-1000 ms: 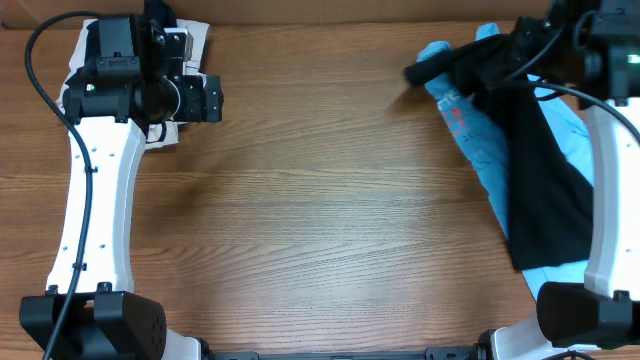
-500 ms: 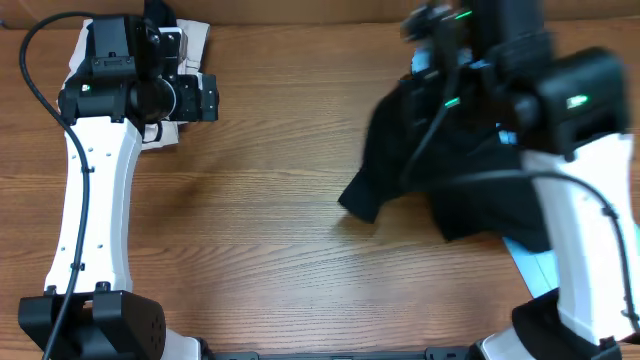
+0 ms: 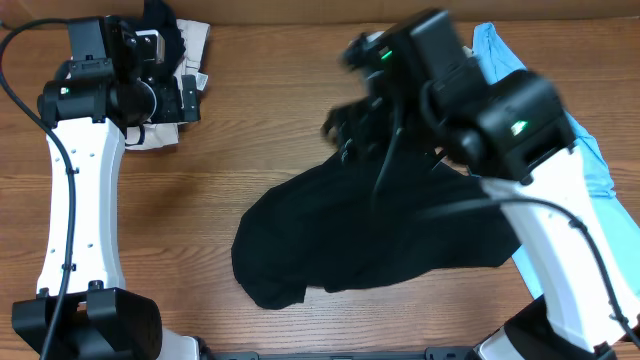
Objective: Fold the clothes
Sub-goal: 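Drag the black t-shirt left off the blue shirt with the right gripper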
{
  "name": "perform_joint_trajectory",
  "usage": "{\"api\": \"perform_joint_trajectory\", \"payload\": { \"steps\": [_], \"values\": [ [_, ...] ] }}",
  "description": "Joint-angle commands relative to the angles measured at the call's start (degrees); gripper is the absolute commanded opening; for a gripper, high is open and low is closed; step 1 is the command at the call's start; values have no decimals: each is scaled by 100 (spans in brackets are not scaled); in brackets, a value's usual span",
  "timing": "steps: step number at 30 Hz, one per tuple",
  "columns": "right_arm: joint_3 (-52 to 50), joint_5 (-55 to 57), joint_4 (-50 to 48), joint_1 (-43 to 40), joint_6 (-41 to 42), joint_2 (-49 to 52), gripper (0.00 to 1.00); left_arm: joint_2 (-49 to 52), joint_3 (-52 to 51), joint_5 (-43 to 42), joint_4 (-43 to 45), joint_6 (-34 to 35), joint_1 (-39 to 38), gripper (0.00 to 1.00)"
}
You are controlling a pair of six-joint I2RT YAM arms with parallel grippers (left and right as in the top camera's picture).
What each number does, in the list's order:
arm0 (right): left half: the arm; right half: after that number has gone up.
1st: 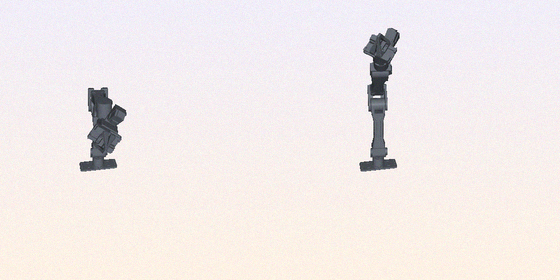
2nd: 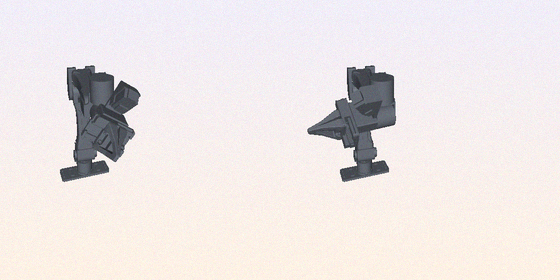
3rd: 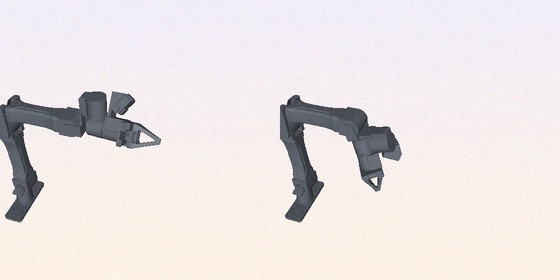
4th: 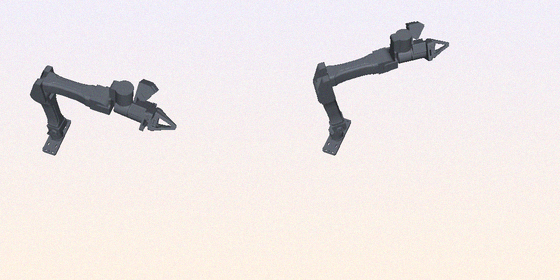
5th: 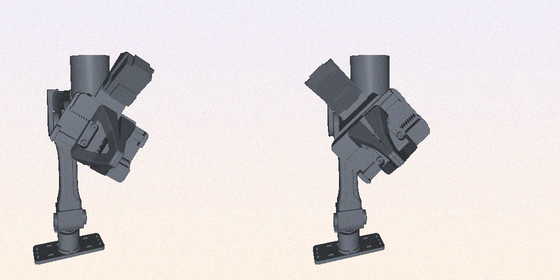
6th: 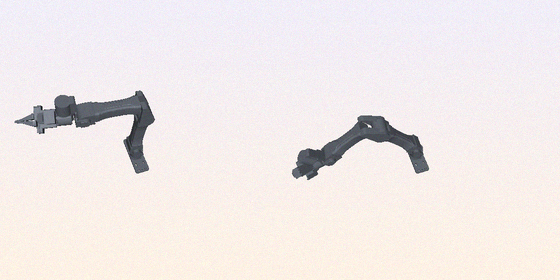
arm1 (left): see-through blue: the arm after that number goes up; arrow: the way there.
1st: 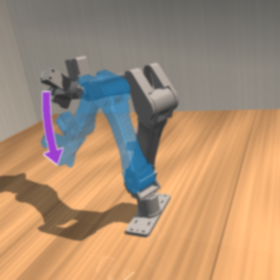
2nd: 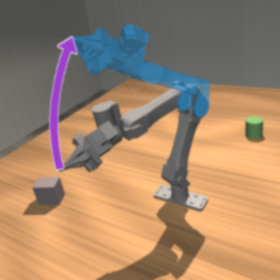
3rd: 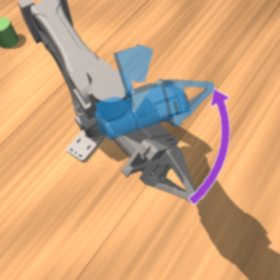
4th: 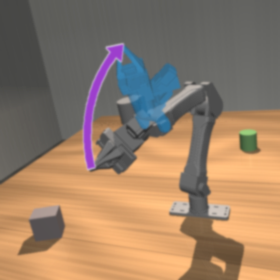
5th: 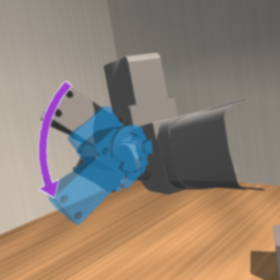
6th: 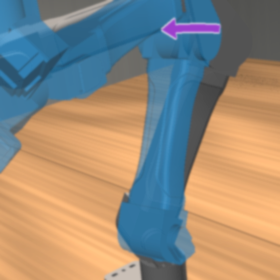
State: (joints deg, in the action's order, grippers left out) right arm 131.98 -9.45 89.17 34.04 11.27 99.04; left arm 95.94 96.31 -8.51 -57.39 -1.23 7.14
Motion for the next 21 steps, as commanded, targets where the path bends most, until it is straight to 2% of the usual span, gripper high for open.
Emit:
{"api": "perform_joint_trajectory", "payload": {
  "steps": [1, 5, 6, 8, 21],
  "values": [
    [39, 1604, -39, -955, 531, -2, 78, 48, 92, -11, -33, -4, -33, 100],
    [39, 1532, -61, -1980, 490, 407, 80, 48, 92, -57, -120, -4, -52, 100],
    [39, 1342, -87, -2415, 293, 717, 80, 48, 92, -52, -131, -4, -72, 100],
    [35, 1158, -195, -2763, 52, 1084, 80, 48, 92, -57, -131, 7, -96, 100],
    [33, 824, -750, -3716, -260, 3477, 80, 48, 92, -50, -57, 20, -398, 100]
  ]
}}
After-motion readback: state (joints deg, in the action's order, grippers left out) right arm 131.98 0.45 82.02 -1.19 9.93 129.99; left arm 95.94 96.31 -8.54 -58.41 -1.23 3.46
